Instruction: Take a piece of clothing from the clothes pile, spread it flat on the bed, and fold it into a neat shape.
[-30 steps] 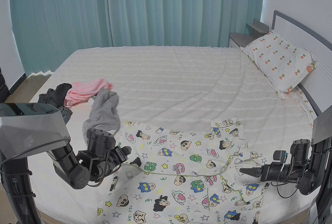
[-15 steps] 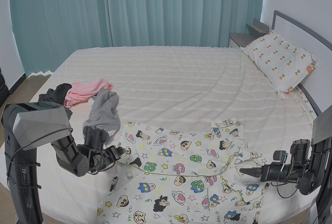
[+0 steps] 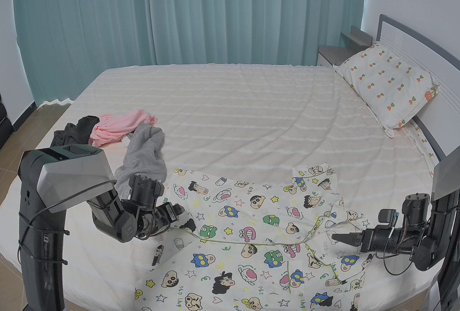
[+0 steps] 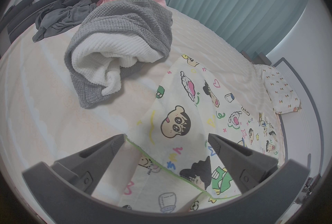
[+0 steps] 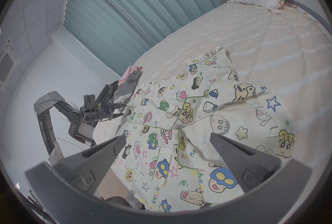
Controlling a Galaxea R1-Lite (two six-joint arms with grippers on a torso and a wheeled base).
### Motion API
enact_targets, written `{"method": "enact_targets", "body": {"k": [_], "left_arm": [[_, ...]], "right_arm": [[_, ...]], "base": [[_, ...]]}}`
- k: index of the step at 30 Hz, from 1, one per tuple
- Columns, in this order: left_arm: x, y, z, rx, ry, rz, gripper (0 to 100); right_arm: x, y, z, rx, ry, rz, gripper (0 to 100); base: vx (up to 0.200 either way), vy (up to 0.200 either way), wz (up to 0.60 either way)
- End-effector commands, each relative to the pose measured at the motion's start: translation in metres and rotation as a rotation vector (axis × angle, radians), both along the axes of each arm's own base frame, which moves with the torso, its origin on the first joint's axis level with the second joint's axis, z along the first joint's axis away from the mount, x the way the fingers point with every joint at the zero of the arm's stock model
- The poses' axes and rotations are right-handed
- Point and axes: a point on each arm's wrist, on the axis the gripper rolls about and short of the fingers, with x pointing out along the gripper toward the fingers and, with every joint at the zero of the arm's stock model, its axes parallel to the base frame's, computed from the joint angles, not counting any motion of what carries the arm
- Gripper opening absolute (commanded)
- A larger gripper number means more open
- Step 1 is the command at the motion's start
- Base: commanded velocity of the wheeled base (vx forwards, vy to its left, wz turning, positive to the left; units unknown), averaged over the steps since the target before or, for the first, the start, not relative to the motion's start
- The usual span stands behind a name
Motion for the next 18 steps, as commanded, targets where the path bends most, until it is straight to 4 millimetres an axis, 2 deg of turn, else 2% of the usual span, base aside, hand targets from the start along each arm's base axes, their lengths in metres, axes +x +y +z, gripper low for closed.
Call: {"method": "enact_targets", "body": {"k": [1, 4, 11, 12, 18], "left_arm": [[-0.0008, -0.0019, -0.007, 0.029, 0.009, -0.003, 100], [-0.0021, -0.0037, -0.0128, 0.069, 0.012, -0.001, 100], [0.0001, -0.0048, -0.0131, 0.077, 0.007, -0.001, 100], [0.0002, -0.0055, -0.0135, 0.077, 0.007, -0.003, 0], [0.0022, -0.0061, -0.0128, 0.076, 0.001, -0.001, 0]], "right_arm": [[-0.0035, 0.0001, -0.0002, -0.001, 0.009, 0.002, 100], [-0.0035, 0.0001, -0.0002, -0.001, 0.009, 0.002, 100], [-0.0035, 0.0001, -0.0002, -0.001, 0.009, 0.002, 100], [-0.0035, 0.0001, -0.0002, -0.001, 0.009, 0.002, 100], [-0.0034, -0.0002, -0.0002, -0.001, 0.009, 0.0, 100]], "base": [[0.0, 0.0, 0.0], [0.0, 0.0, 0.0], [0.0, 0.0, 0.0], [0.0, 0.0, 0.0], [0.0, 0.0, 0.0]]}}
